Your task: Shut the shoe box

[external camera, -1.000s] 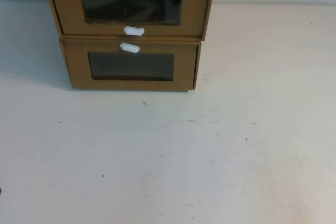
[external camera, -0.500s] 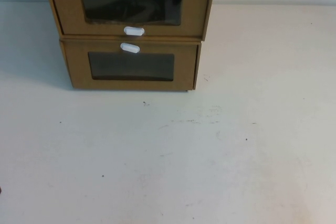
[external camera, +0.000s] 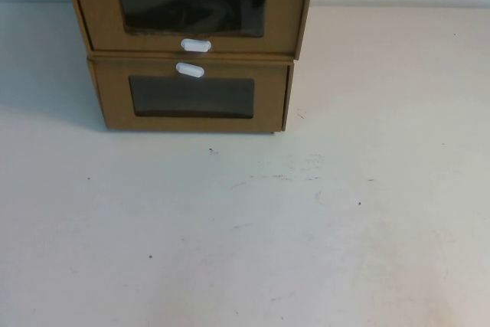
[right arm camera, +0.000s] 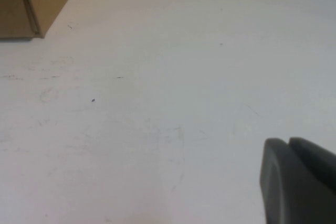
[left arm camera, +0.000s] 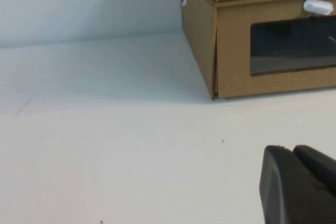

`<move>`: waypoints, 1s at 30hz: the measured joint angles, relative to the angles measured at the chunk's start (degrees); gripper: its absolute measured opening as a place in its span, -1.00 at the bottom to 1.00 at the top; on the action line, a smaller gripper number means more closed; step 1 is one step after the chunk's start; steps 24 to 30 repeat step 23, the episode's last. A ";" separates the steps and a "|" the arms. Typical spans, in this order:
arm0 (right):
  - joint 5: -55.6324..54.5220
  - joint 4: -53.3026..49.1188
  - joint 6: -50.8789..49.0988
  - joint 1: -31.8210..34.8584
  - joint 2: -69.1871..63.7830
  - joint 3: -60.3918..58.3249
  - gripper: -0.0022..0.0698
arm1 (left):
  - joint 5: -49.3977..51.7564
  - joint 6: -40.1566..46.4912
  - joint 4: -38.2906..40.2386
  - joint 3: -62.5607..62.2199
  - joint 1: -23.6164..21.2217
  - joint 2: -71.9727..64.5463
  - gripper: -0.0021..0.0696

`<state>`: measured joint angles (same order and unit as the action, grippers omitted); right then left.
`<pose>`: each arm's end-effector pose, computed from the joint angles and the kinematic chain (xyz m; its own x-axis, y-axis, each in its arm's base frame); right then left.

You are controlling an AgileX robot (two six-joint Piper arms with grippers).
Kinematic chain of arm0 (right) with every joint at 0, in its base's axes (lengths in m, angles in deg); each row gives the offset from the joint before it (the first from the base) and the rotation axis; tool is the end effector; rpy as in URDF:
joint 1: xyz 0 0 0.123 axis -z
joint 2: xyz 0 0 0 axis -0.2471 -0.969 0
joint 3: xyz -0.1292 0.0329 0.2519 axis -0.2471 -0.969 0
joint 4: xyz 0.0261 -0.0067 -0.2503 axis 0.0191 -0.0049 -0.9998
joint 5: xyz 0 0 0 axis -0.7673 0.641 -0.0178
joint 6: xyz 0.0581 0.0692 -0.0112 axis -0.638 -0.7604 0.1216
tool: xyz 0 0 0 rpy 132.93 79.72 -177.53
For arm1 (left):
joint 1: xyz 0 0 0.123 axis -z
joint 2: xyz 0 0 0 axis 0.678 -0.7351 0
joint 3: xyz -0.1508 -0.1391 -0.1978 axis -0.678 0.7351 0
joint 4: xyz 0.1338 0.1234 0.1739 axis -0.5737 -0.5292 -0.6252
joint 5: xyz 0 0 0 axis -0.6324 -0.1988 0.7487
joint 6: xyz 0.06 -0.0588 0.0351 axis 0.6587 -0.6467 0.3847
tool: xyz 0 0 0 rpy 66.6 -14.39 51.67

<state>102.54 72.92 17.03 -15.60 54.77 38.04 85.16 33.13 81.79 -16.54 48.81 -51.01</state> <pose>0.0533 0.0057 0.1736 -0.2728 -0.0141 -0.9620 -0.0733 0.9973 0.0061 0.0554 -0.0085 0.1874 -0.1068 0.0974 -0.9895 0.1437 0.9863 0.0816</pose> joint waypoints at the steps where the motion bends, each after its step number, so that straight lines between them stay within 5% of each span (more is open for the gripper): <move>1: 0.00 0.00 0.00 0.00 0.00 0.00 -0.97 | 1.04 -2.84 -1.88 0.00 0.00 0.00 -0.96; 9: 0.00 0.10 0.00 0.00 0.00 0.00 -0.97 | 9.54 -7.25 -4.84 0.00 0.00 0.00 -0.96; 30: 0.00 0.10 0.00 0.00 0.00 0.00 -0.97 | 9.76 -7.25 -5.19 0.00 0.00 0.00 -0.96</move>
